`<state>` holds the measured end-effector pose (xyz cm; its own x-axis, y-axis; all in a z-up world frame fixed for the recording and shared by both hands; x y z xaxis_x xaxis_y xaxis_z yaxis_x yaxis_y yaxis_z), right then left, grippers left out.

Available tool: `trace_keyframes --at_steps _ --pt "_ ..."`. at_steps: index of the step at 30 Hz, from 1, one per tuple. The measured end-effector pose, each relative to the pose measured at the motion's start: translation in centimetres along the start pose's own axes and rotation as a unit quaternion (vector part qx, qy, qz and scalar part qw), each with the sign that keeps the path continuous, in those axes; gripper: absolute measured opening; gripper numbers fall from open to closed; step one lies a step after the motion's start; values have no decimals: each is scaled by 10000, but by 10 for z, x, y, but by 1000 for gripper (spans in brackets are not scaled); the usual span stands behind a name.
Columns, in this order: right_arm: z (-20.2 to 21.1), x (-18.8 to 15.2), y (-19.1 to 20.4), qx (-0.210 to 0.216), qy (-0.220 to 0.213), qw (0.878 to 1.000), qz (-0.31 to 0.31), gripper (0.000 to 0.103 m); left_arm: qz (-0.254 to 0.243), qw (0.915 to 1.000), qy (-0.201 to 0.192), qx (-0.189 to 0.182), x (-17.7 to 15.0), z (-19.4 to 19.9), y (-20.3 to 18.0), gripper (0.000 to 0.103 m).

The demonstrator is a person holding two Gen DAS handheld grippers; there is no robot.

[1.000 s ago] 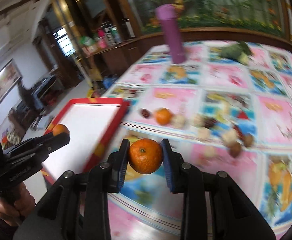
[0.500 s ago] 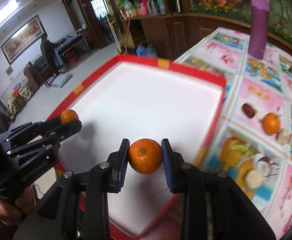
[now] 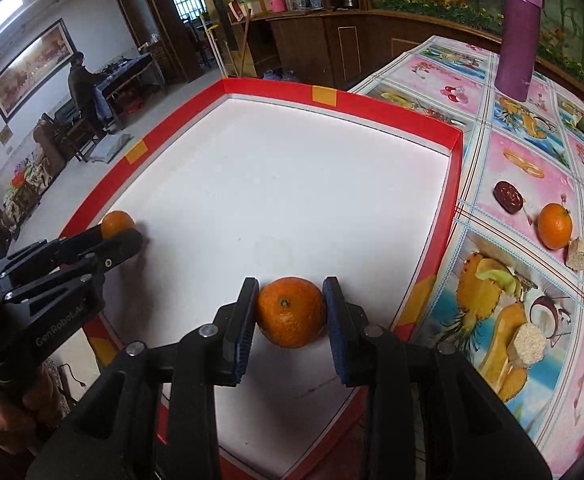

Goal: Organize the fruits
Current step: 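Carry both oranges over the white tray and open both tools to release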

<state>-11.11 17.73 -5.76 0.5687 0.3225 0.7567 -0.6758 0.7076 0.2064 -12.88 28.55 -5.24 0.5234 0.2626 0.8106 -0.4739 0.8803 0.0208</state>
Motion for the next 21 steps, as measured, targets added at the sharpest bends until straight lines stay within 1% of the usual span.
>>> trace_keyframes --at_steps 1,2,3,5,6,9,11,13,16,18,21 --pt "1 -1 2 40 23 10000 31 45 30 10000 15 15 -1 0 2 54" --pt "2 -2 3 91 40 9999 24 49 60 10000 1 35 -1 1 3 61" --pt "3 -2 4 176 43 9998 1 55 51 9999 -38 79 -1 3 4 61" --pt "9 -2 5 179 -66 9998 18 59 24 9999 -103 134 2 7 6 61" --pt "13 -2 6 153 -110 9998 67 59 56 9998 -136 127 4 10 6 62" --pt "31 1 7 292 -381 9988 104 59 93 9997 -212 96 9 15 3 65" --pt "45 3 4 320 -557 9979 95 59 56 9997 -247 73 12 17 -3 68" --pt "59 4 -5 303 -684 9972 18 59 -1 9996 -278 18 14 20 -10 68" --pt "79 3 -27 122 -834 9964 -99 59 -121 9994 -315 -83 16 25 -25 68" --pt "91 0 -43 -48 -901 9958 -154 59 -209 9989 -351 -213 18 30 -37 68" --pt "112 -8 -75 -315 -1003 9938 -368 59 -361 9978 -399 -380 19 39 -57 72"
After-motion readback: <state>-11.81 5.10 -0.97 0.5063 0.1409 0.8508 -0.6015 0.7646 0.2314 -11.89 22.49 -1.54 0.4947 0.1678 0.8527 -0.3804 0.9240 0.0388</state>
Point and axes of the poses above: each gripper's, at about its wrist camera, not at the fingertips, and z roughly against the way its jaws point, y to its left, x to its top, the point moved 10 cm from there along -z, roughly the way its jaws point, and after that the axes turned 15 degrees about -y, right-handed, at the moved point
